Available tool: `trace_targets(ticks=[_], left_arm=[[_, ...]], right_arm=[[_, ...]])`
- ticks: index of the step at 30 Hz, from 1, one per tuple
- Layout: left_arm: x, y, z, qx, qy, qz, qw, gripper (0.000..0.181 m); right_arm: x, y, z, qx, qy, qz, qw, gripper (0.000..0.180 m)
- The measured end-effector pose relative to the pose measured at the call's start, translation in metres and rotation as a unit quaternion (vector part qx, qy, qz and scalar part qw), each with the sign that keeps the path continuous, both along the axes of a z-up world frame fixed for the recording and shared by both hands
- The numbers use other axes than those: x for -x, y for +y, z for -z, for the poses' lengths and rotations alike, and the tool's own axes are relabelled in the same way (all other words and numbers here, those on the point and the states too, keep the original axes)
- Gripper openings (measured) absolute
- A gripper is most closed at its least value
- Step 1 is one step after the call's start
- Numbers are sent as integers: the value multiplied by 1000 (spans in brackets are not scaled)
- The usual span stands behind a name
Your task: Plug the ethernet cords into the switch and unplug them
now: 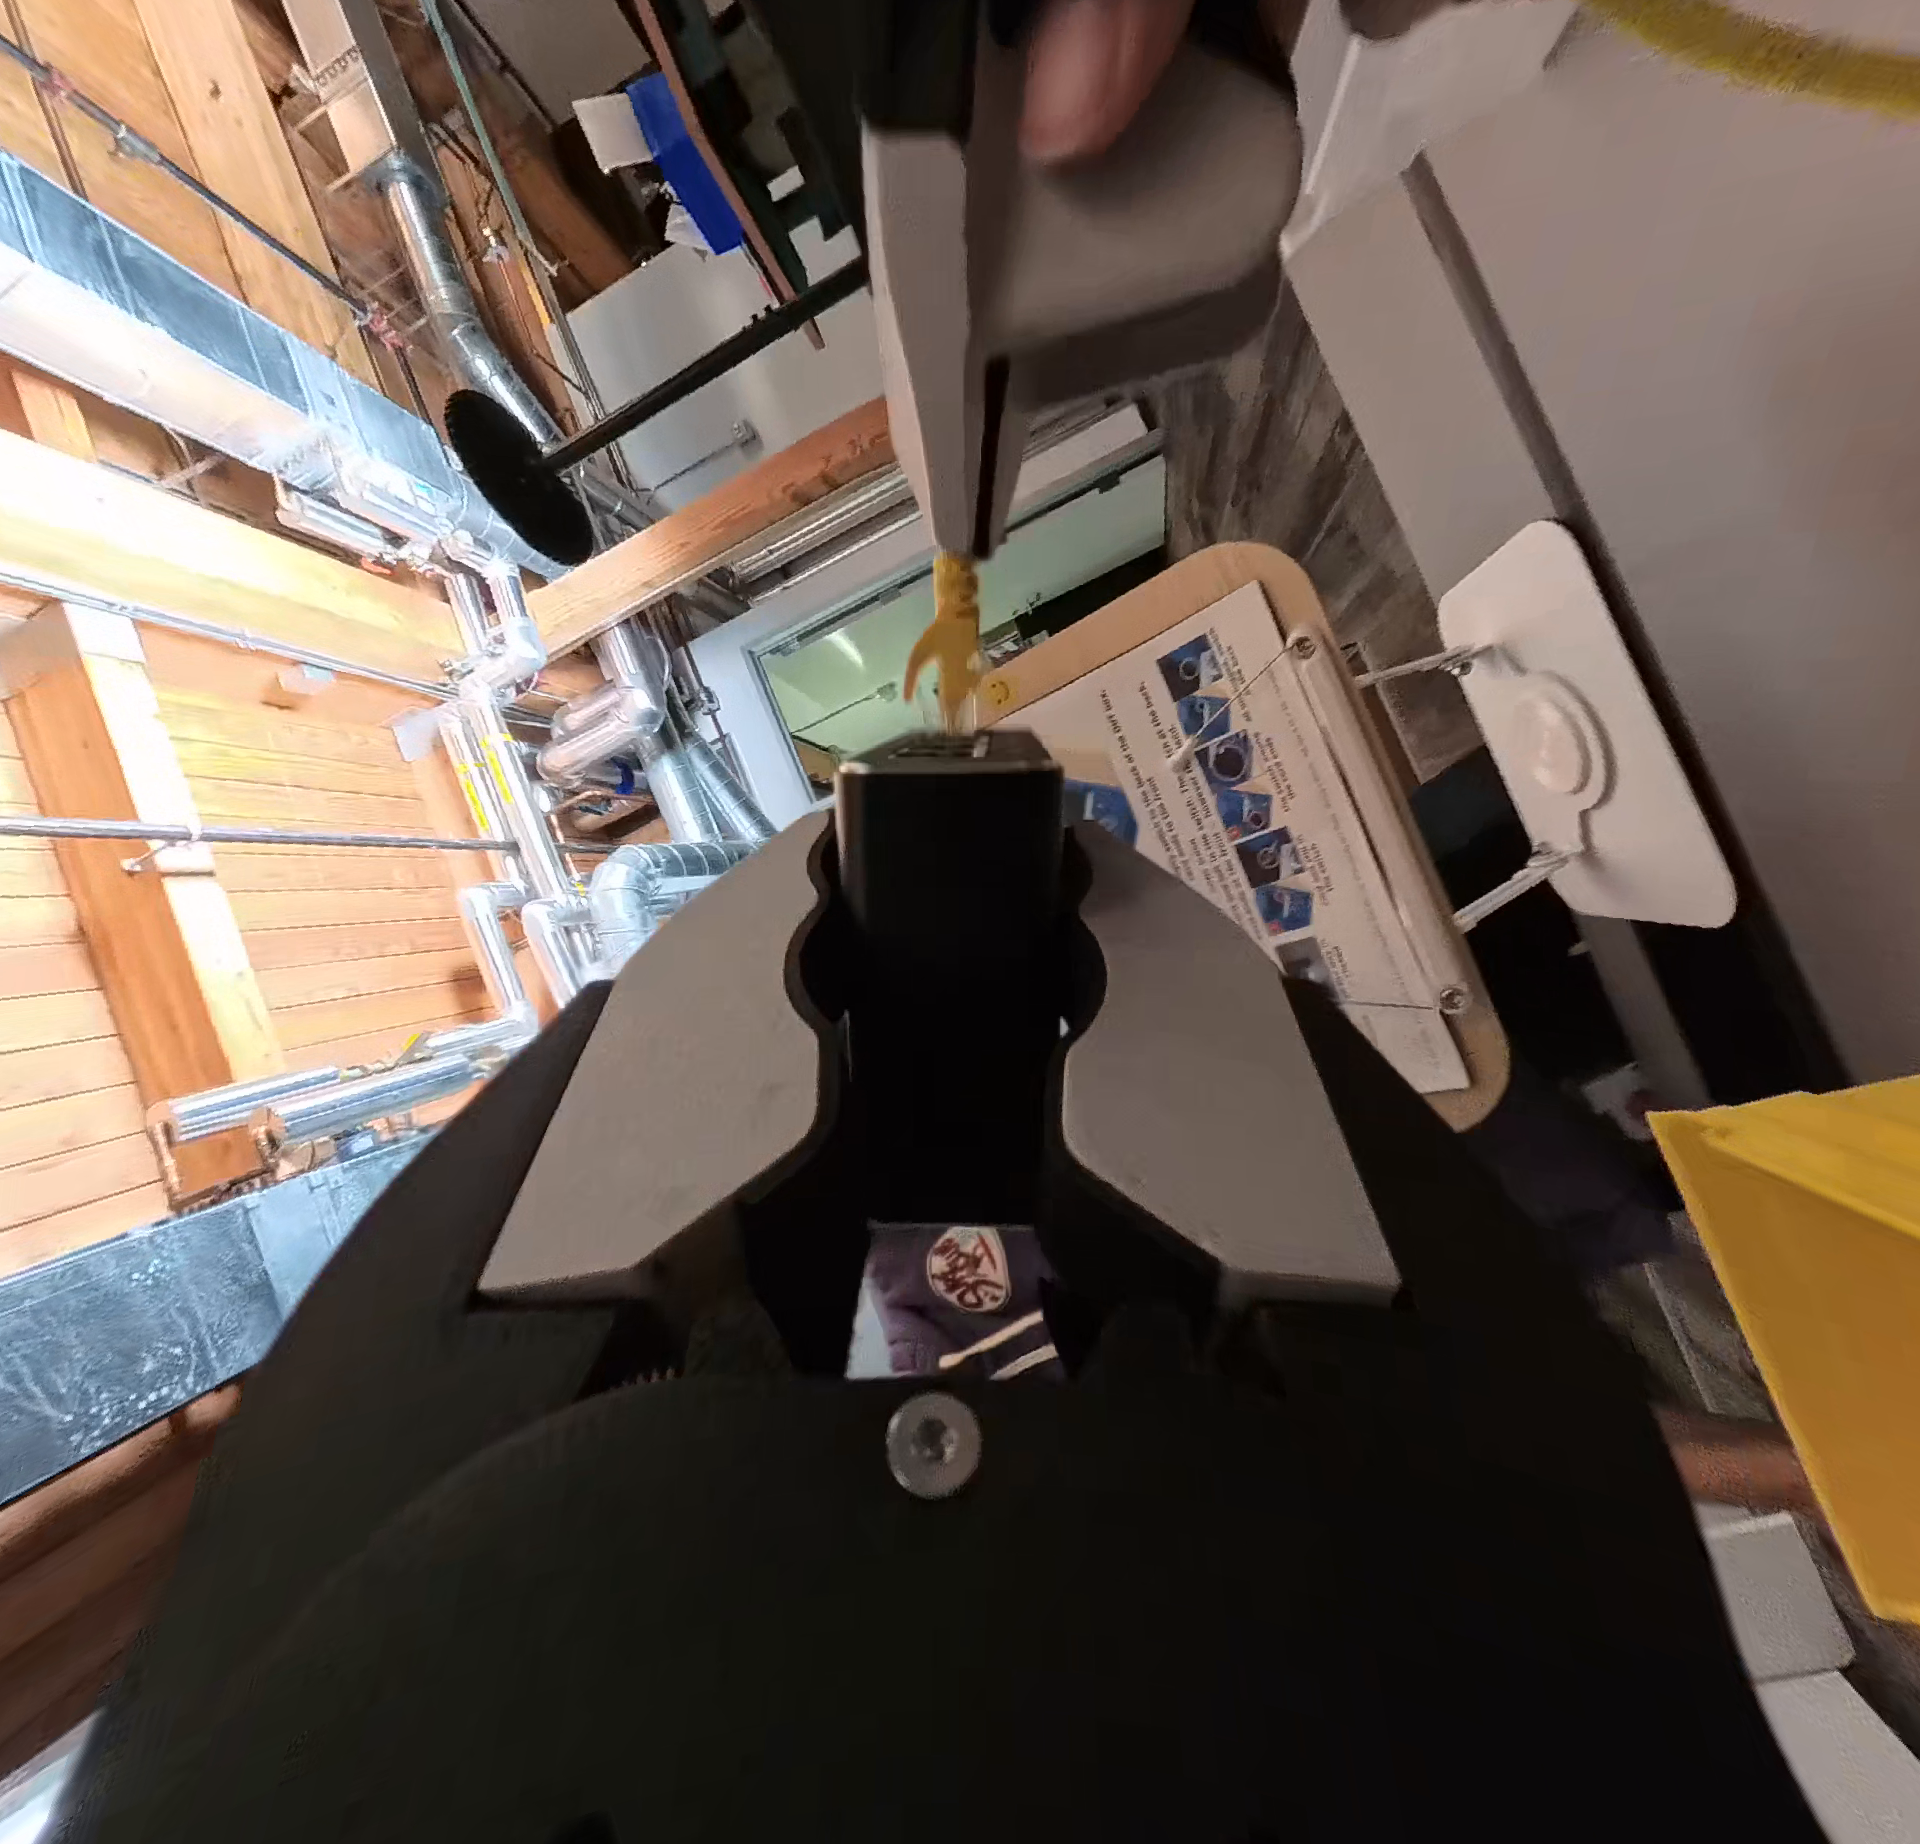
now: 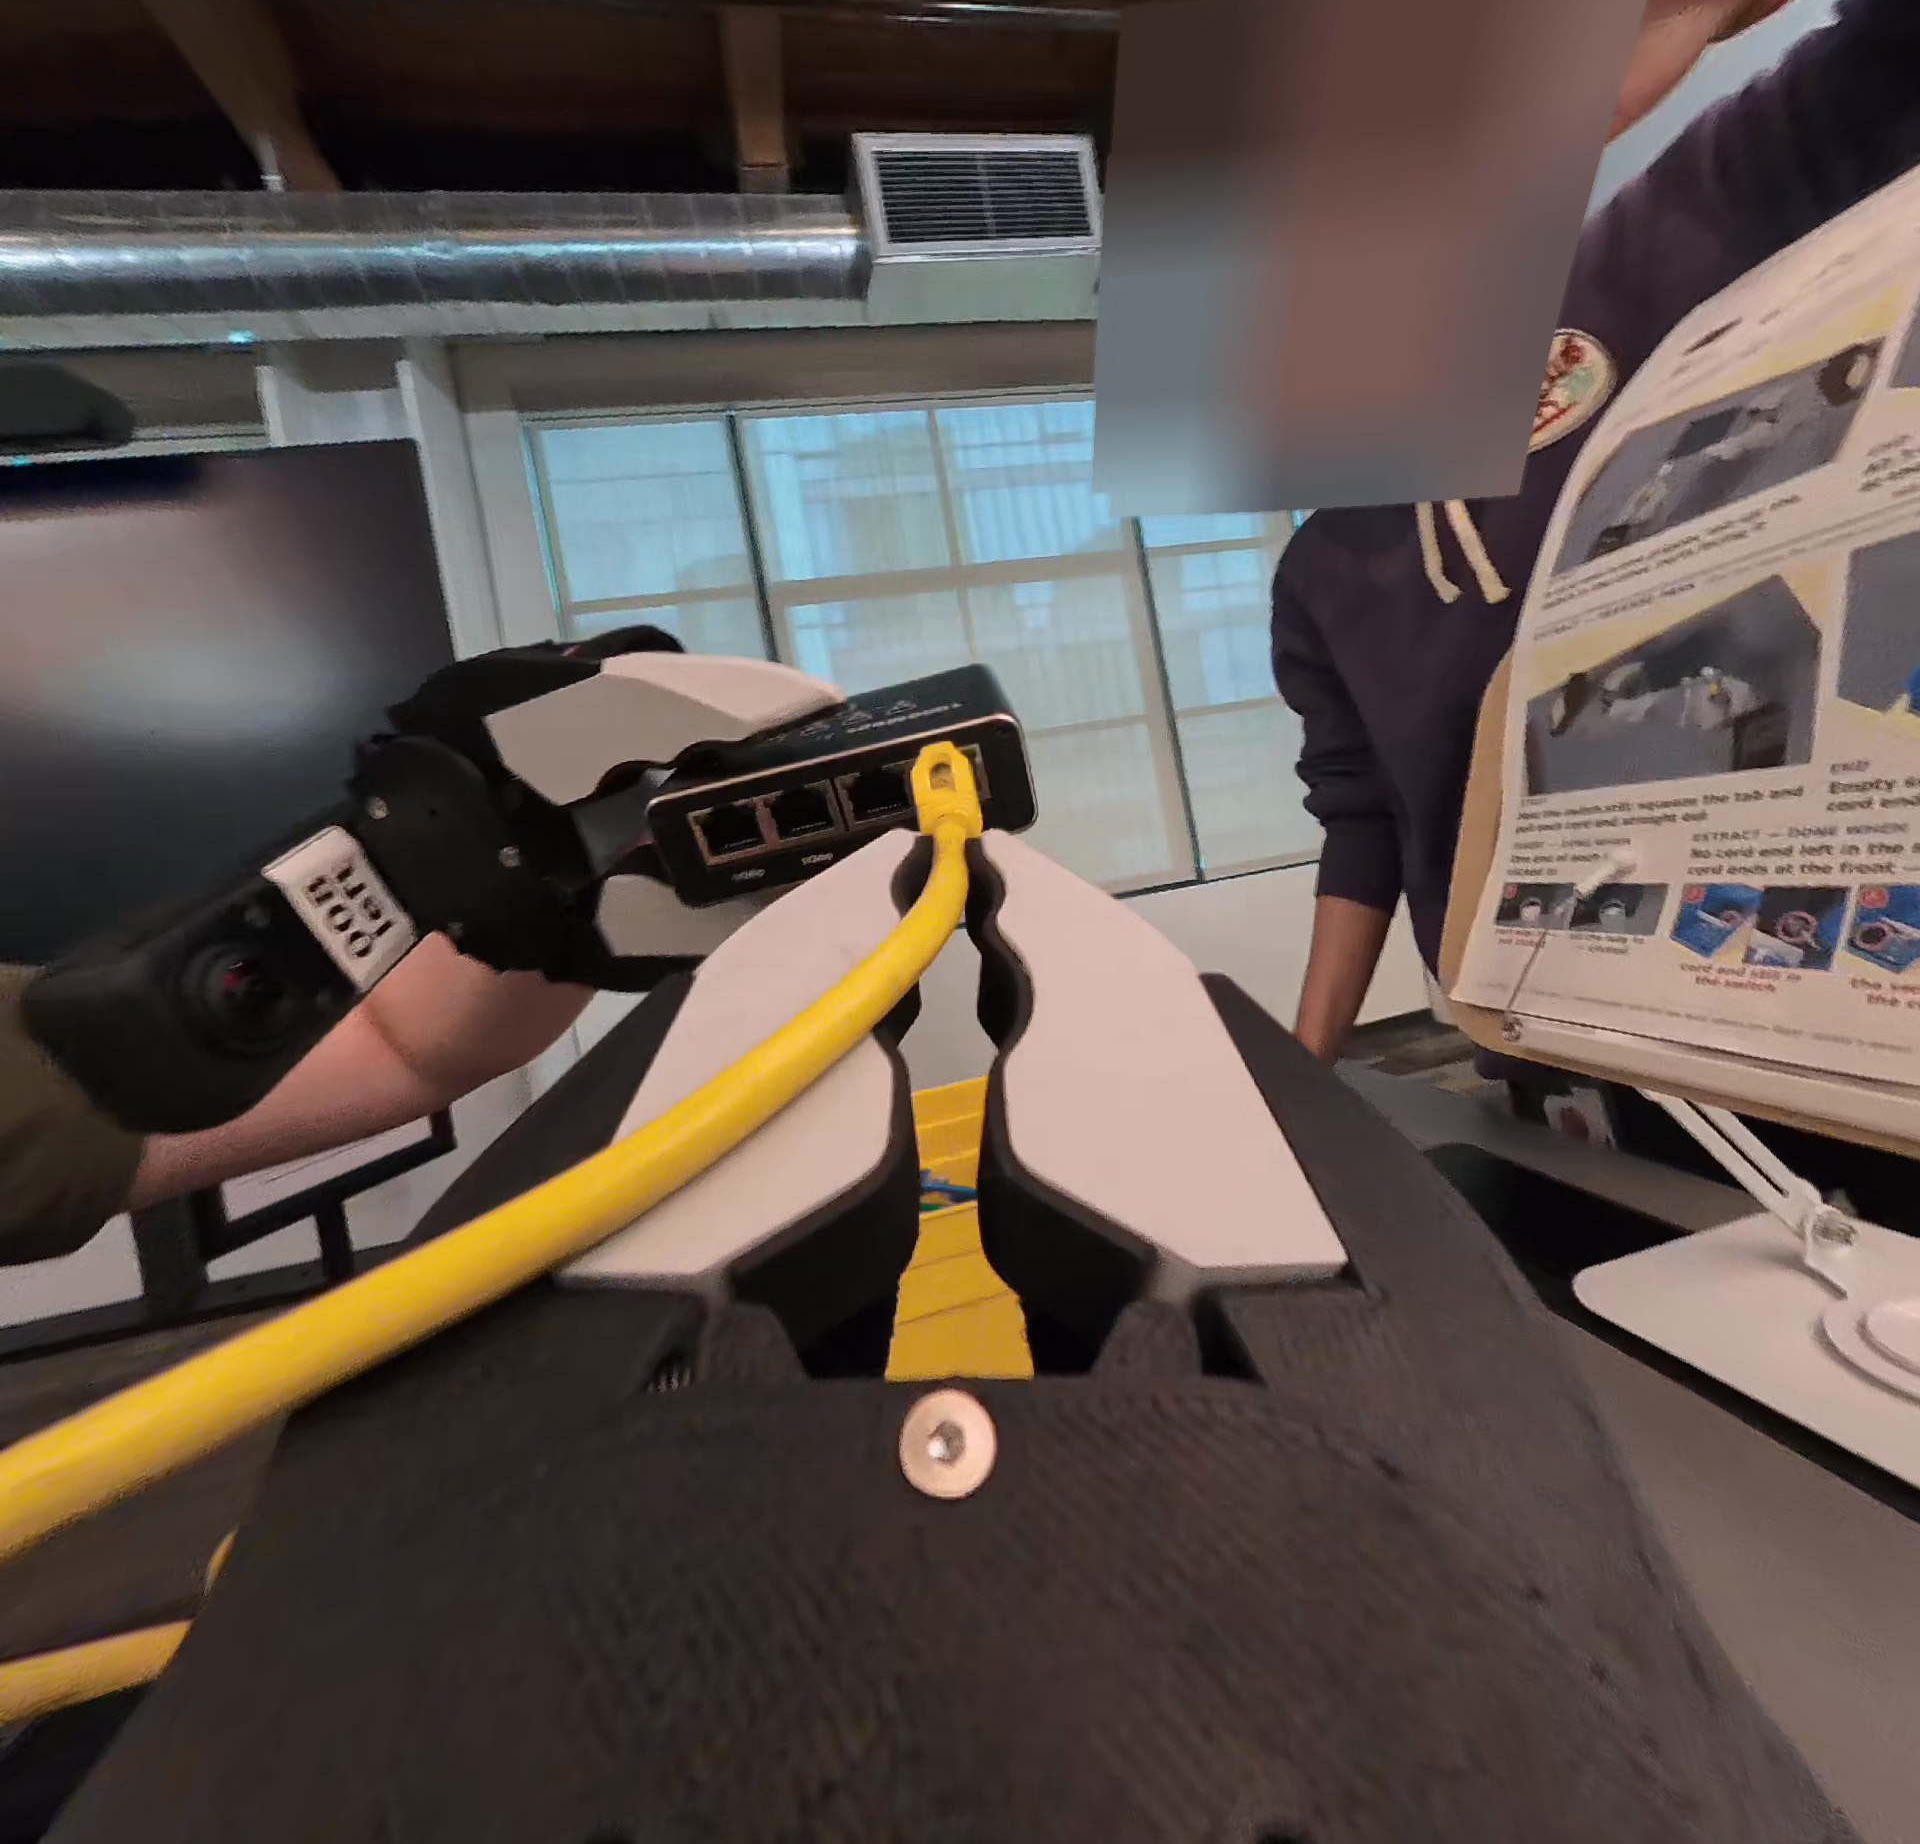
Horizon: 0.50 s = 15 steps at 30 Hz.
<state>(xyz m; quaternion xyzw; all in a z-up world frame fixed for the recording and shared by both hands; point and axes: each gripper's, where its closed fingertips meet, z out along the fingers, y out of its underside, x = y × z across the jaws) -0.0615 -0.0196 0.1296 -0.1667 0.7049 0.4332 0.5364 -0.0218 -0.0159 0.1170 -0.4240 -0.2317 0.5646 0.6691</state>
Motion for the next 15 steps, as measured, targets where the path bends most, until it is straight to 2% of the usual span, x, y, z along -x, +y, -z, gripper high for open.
trace_targets(ticks=[2,4,7,11,13,15], left_arm=[[-1,-1,-9,15,-26,-1,1000,36],[-4,-5,-22,44,-88,2,995,36],[-8,-15,-44,28,-182,34,982,39],[-6,-15,-49,5,-262,40,964,41],[-1,-10,-48,8,-294,33,955,47],[1,-7,-44,23,-311,32,950,45]], right_arm=[[-8,-8,-9,-33,4,16,999,5],[-12,-19,-21,-97,0,91,991,6],[-21,-40,-43,-164,13,171,972,5],[-23,-58,-57,-210,4,225,951,5],[-21,-61,-58,-220,-2,227,949,5],[-19,-60,-57,-222,-10,236,946,5]])
